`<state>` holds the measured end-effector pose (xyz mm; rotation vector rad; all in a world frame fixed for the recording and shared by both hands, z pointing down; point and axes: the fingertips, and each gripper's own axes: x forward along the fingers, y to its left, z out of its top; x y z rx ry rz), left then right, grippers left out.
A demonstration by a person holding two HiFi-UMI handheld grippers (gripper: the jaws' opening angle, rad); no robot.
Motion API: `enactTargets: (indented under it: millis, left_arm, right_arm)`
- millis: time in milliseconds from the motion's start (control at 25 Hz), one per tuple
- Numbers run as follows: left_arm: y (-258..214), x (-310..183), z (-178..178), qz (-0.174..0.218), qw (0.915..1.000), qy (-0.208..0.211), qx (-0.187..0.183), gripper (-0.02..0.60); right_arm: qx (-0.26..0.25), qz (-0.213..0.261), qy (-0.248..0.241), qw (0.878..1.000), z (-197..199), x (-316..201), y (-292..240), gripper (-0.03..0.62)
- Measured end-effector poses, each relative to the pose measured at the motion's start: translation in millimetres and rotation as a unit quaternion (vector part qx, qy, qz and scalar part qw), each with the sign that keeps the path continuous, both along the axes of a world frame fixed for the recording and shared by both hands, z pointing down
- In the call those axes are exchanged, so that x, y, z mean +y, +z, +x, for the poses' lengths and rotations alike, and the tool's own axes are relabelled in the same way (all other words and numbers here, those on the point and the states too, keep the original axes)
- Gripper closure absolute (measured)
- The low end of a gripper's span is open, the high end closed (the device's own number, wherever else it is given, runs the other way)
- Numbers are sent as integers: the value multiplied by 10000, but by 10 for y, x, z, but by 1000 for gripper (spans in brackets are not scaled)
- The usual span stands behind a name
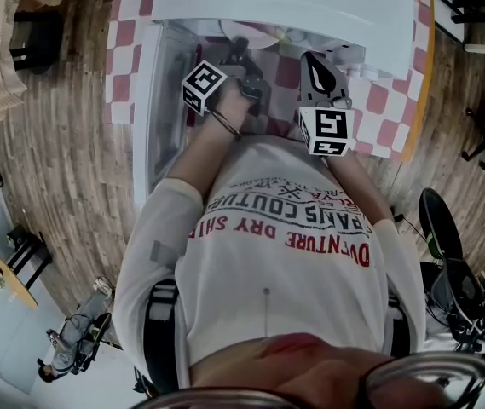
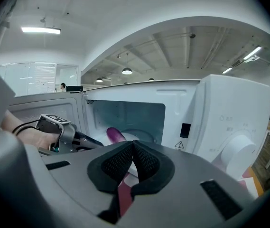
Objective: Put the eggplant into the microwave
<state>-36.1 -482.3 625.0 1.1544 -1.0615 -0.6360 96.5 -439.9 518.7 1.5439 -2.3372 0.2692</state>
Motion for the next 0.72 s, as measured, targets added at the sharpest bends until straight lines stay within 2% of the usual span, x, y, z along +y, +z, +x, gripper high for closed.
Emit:
enactTargets:
  millis: [160,320,560,640,680,720]
  left_arm:
    - [21,-63,24,-67,10000,36,-8,543]
    - [60,-104,57,-122,9992,209,-330,543]
    - [93,-97,128,-203,9987,314,-336,526]
    - [90,-79,117,-198,9982,370,-426,496]
    - [78,-73,109,-162,9976,421,-522,439]
    - [59,-65,99,-112,9968,472,-640,413]
  right_arm:
    - [-16,-5,-24,10000,-47,-34,-8,572]
    - [-5,6,-39,10000,-59,-66,-13,572]
    - [12,-20,-13,10000,3,-87,8,572]
    - [6,-44,-5,10000,0,-75,19,572]
    - [6,-45,-8,10000,-8,-69,15,572]
    - [8,-38,-17,10000,-18,-62,7,572]
